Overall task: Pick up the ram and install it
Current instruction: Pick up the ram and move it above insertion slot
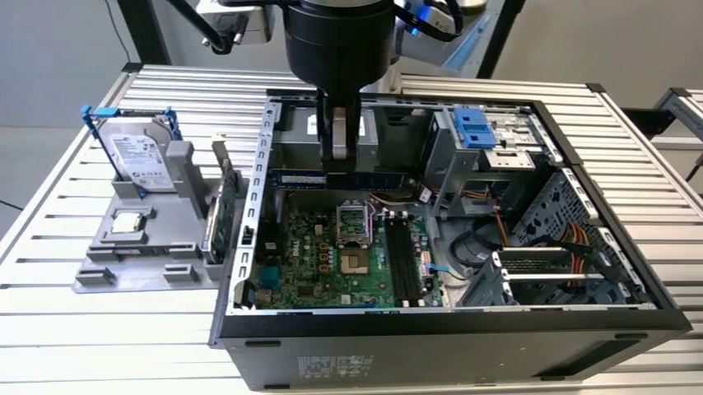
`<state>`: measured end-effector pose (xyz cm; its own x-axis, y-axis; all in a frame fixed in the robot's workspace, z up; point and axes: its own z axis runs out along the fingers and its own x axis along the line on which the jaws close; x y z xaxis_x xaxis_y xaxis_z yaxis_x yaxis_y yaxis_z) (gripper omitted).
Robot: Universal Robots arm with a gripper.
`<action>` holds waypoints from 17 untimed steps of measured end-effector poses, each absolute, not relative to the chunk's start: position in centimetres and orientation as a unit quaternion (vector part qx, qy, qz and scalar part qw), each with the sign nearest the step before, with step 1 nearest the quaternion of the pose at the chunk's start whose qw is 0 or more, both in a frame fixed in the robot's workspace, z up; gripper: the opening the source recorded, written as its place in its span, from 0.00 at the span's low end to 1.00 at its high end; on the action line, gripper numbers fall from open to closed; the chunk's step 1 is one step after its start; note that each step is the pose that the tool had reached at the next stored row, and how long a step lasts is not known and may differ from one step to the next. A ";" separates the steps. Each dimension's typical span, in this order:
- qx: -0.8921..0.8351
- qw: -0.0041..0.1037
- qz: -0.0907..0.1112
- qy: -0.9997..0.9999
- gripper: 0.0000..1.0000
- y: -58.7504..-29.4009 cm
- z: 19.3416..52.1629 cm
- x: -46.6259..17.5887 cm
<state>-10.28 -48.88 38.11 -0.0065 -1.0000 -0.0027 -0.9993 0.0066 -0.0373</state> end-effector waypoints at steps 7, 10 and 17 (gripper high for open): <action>-0.705 0.014 -0.012 0.709 0.00 -48.9 38.1 -9.3; -0.705 0.014 -0.012 0.709 0.00 -48.9 38.1 -8.9; -0.705 0.014 -0.012 0.709 0.00 -48.9 38.1 -7.9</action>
